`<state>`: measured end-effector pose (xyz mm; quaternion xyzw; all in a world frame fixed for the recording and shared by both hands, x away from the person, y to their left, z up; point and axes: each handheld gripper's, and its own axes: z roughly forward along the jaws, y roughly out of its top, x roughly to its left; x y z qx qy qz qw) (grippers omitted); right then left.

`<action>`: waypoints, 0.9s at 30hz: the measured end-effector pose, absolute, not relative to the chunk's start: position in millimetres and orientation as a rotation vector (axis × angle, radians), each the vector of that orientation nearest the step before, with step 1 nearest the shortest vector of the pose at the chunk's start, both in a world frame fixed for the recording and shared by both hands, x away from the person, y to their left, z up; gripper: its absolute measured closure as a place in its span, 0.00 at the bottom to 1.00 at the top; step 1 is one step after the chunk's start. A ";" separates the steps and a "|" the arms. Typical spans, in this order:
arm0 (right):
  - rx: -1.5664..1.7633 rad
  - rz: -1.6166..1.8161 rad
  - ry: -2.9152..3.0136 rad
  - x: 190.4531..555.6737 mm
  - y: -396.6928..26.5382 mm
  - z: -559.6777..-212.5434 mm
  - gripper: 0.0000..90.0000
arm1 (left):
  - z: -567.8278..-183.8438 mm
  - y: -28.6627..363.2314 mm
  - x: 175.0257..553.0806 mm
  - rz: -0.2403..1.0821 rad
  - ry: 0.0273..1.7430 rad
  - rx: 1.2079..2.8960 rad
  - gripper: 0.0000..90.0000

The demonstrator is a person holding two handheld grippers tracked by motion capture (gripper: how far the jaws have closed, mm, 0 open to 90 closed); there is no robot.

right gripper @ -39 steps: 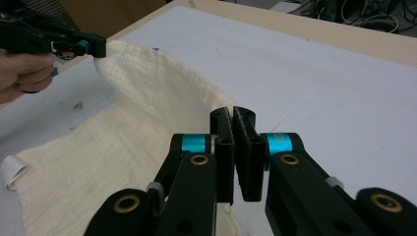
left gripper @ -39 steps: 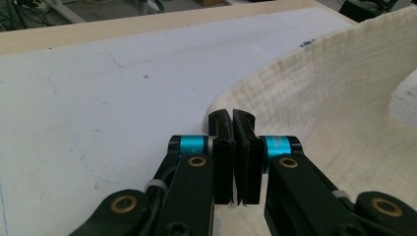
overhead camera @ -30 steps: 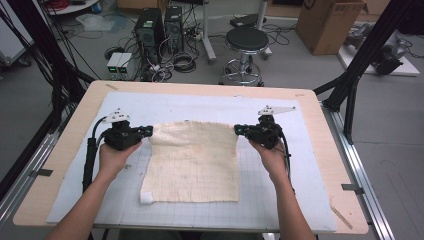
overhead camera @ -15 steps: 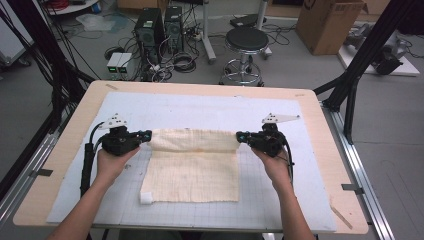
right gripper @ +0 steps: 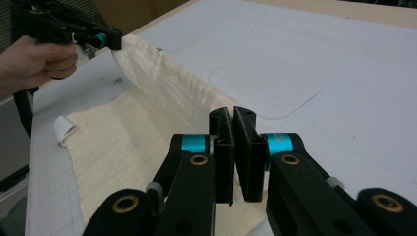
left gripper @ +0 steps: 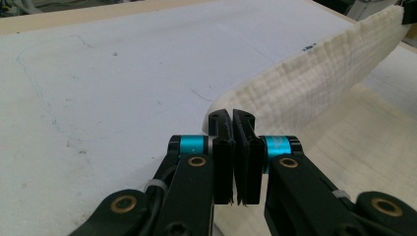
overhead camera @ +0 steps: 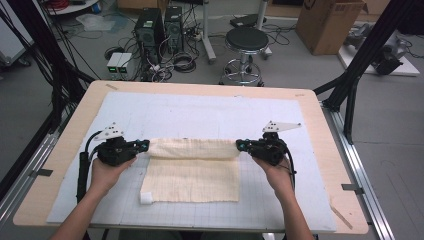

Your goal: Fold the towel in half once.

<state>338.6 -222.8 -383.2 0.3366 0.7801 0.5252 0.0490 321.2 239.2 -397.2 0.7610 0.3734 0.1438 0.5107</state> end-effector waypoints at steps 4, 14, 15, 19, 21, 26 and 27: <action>1.021 1.600 2.391 330.7 -222.3 -388.0 0.97 | -401.2 241.1 314.8 0.344 0.892 1.844 0.96; 0.997 1.598 2.411 318.2 -220.5 -392.7 0.97 | -409.1 242.9 299.4 0.329 0.872 1.856 0.96; 0.994 1.598 2.413 317.2 -220.6 -392.7 0.97 | -409.6 243.3 297.8 0.326 0.868 1.862 0.96; 0.991 1.585 2.430 311.4 -221.5 -395.2 0.97 | -411.9 244.1 291.6 0.305 0.846 1.851 0.96; 0.994 1.584 2.431 310.2 -222.3 -396.2 0.97 | -413.9 244.8 289.1 0.296 0.843 1.855 0.96; 0.988 1.582 2.439 303.5 -225.5 -401.0 0.97 | -416.1 244.8 281.7 0.287 0.824 1.867 0.96; 0.985 1.578 2.440 302.3 -225.7 -401.7 0.97 | -416.4 244.6 280.3 0.287 0.824 1.869 0.96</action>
